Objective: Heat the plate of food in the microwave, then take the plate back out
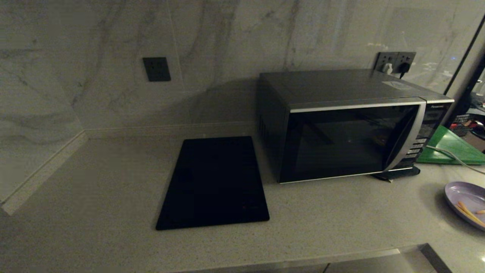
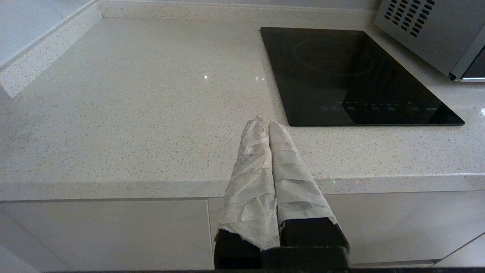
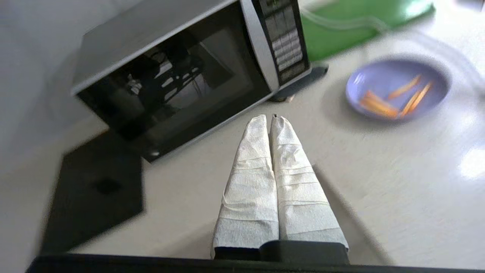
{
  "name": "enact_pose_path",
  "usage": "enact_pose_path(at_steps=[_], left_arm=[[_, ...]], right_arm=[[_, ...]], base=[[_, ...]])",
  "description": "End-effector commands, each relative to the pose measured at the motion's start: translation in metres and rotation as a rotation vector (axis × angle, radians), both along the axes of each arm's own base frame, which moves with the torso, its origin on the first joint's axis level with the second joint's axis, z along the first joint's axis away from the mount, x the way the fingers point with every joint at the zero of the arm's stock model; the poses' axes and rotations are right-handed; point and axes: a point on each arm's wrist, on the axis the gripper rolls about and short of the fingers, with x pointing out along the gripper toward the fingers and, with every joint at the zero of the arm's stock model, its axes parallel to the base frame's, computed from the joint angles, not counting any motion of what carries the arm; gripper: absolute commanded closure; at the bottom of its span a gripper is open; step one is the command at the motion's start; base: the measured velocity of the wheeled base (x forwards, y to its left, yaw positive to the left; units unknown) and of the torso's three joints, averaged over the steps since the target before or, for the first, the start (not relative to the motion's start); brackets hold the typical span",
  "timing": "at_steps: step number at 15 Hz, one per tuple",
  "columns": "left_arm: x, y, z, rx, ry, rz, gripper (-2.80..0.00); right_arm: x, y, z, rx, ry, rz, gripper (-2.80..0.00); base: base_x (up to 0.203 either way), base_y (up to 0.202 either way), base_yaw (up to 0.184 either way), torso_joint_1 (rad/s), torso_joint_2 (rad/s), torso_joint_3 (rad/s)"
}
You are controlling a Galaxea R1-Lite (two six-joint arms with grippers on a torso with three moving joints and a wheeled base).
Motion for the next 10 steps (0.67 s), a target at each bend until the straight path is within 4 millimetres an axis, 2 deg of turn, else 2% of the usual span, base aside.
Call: enact_pose_path(at_steps=[1,7,10], left_arm=[[0.000,0.000,0.000,-0.001,0.001,0.000,0.00],[0.000,0.000,0.000,-0.001,0.001,0.000,0.00],[0.000,0.000,0.000,-0.001,0.001,0.000,0.00]], right_arm=[[-0.025,-0.001,-0.017,-0.086,-0.056,0.000,0.00],[-0.022,-0.010,-0.026,-0.123,-0.021,0.101,0.00],[-0.035,-0.012,-0.050,-0.203,-0.025,0.129,0.00]], base=[[0.000,0.000,0.000,0.000,0.00,0.000],[0.000,0.000,0.000,0.000,0.00,0.000],[0.000,0.000,0.000,0.000,0.00,0.000]])
